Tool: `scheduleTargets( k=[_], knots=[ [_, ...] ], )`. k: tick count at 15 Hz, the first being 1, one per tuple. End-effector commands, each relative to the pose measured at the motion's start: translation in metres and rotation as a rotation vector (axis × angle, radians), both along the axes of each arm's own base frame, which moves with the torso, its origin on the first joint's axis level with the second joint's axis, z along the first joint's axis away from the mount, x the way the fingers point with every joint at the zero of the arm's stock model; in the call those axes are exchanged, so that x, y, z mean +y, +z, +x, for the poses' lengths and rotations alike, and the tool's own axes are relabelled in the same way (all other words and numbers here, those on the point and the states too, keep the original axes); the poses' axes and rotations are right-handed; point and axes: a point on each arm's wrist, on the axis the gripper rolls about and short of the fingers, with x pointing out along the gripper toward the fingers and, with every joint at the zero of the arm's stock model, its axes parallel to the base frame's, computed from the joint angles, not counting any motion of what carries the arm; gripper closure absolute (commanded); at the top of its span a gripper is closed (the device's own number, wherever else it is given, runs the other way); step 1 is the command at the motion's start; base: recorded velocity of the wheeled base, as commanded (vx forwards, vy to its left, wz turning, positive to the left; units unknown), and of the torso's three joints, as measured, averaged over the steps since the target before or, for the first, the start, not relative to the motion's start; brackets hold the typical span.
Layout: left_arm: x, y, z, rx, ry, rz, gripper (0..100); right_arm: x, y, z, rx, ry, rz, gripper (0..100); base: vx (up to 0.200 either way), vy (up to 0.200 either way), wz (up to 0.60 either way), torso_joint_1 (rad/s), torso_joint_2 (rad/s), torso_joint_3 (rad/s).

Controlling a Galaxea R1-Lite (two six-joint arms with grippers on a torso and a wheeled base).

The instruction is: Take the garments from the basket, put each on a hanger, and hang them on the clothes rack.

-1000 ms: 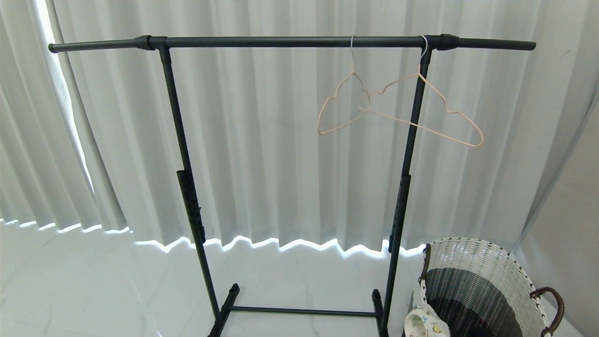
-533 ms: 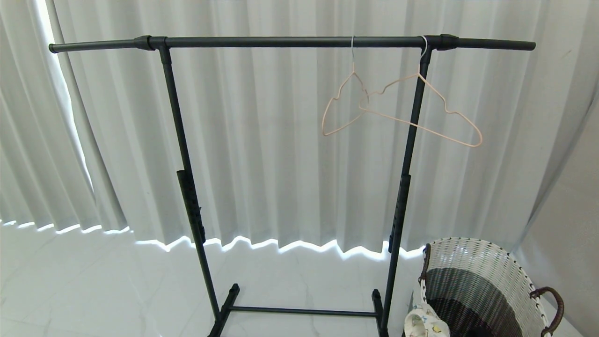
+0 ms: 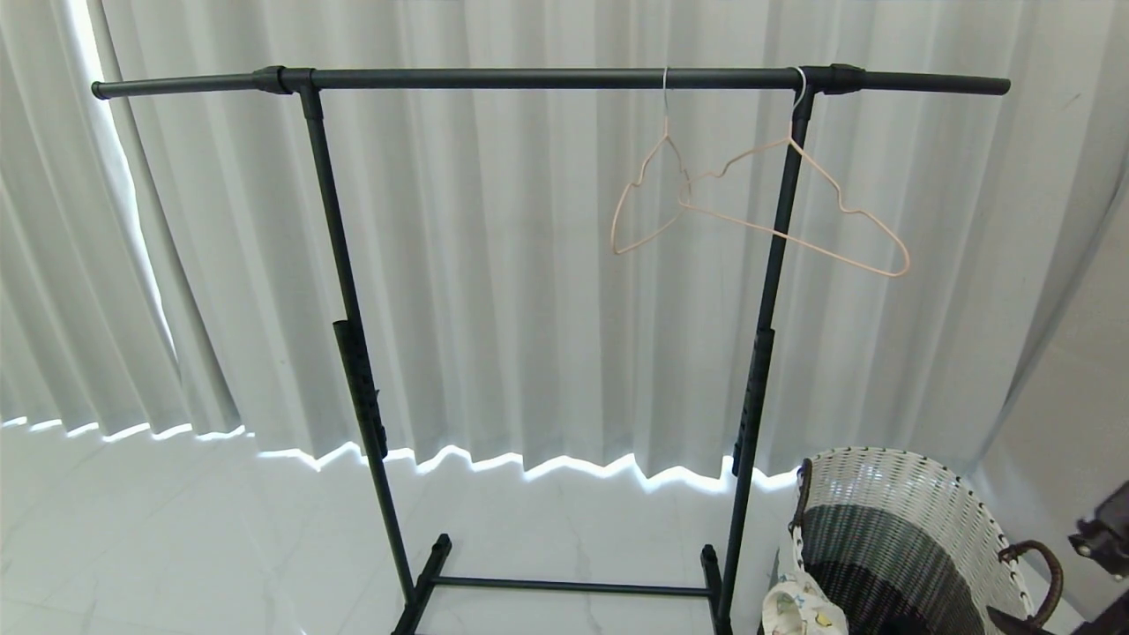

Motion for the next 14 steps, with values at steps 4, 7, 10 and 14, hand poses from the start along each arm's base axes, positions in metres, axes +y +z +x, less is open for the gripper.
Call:
scheduleTargets(
  k=[4,7,10,14],
  knots=[
    [0.0,0.0,0.0,-0.001,0.001,0.0,0,0.005,-0.084,0.079,0.328,0.177,-0.224,0,0.0,0.0,0.0,0.0,0.0,0.0],
    [0.0,0.0,0.0,-0.001,0.0,0.0,0,0.004,-0.098,0.069,0.413,0.203,-0.239,0,0.0,0.0,0.0,0.0,0.0,0.0],
    [0.0,0.0,0.0,0.001,0.0,0.0,0,0.004,-0.108,0.065,0.464,0.208,-0.237,0,0.0,0.0,0.0,0.0,0.0,0.0],
    [0.0,0.0,0.0,0.001,0.001,0.0,0,0.001,-0.119,0.077,0.434,0.185,-0.233,0,0.0,0.0,0.0,0.0,0.0,0.0]
  ],
)
